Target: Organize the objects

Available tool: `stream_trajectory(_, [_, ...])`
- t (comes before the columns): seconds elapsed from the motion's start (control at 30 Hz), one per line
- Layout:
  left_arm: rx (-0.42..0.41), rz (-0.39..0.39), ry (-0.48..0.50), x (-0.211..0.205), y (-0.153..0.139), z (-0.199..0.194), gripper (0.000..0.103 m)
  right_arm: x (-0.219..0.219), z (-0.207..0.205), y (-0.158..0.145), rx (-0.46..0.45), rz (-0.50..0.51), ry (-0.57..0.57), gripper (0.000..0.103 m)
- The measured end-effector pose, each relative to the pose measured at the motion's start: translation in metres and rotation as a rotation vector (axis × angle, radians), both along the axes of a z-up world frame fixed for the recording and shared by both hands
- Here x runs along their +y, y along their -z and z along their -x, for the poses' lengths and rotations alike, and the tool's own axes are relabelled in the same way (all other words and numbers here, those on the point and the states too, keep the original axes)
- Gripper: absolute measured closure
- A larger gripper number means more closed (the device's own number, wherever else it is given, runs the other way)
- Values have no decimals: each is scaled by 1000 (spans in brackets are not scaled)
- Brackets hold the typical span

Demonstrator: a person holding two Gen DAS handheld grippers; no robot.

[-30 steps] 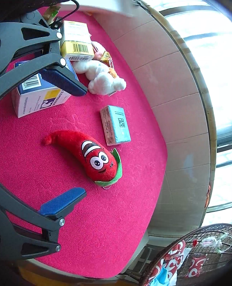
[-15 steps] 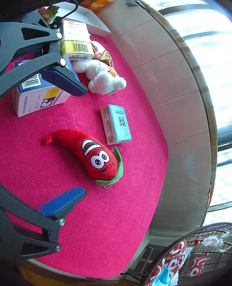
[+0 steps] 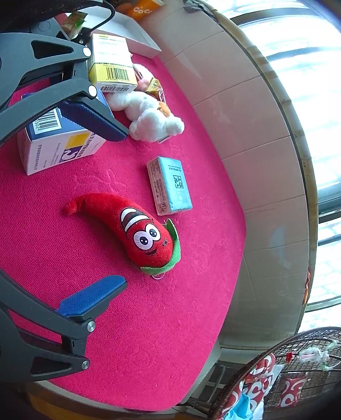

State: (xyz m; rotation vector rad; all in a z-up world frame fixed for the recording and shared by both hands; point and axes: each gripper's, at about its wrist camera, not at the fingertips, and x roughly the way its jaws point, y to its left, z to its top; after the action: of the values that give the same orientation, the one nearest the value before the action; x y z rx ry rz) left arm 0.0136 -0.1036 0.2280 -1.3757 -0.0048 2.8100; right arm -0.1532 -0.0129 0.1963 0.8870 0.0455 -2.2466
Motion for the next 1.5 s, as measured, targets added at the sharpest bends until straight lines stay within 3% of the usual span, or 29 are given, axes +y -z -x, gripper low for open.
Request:
stream_trajectory(0.27, [-1, 7, -7, -4, -11, 4, 0, 0, 0, 0, -1, 6, 0, 0])
stream_trajectory(0.37, [20, 32, -58, -1, -20, 2, 0, 2, -1, -1, 2, 13, 6, 0])
stream_trajectory(0.5, [136, 15, -74, 9, -58, -13, 0, 15, -8, -9, 48, 76, 22, 0])
stream_trajectory(0.57, [215, 23, -92, 21, -97, -25, 0, 19, -10, -12, 62, 89, 22, 0])
stream_trajectory(0.67, [312, -21, -148, 12, -130, -48, 0, 28, -11, -21, 74, 130, 20, 0])
stream_trajectory(0.73, [375, -55, -206, 4, -131, -68, 0, 34, -11, -26, 82, 160, 23, 0])
stream_trajectory(0.77, [397, -63, -239, 11, -113, -82, 0, 35, -11, -28, 84, 170, 22, 0])
stream_trajectory(0.8, [418, -69, -275, 10, -132, -92, 0, 36, -11, -31, 86, 178, 21, 0])
stream_trajectory(0.93, [448, -80, -445, -22, -137, -136, 0, 40, -15, -40, 101, 205, 7, 0])
stream_trajectory(1.13, [399, -119, -727, -64, -98, -172, 0, 49, -22, -49, 137, 243, -19, 0])
stream_trajectory(1.27, [269, -197, -857, -88, -44, -188, 0, 52, -22, -50, 135, 255, -33, 0])
stream_trajectory(1.4, [174, -246, -892, -94, -9, -185, 0, 54, -24, -48, 132, 256, -41, 0])
stream_trajectory(1.5, [108, -252, -910, -93, -5, -177, 0, 52, -24, -47, 127, 235, -38, 0])
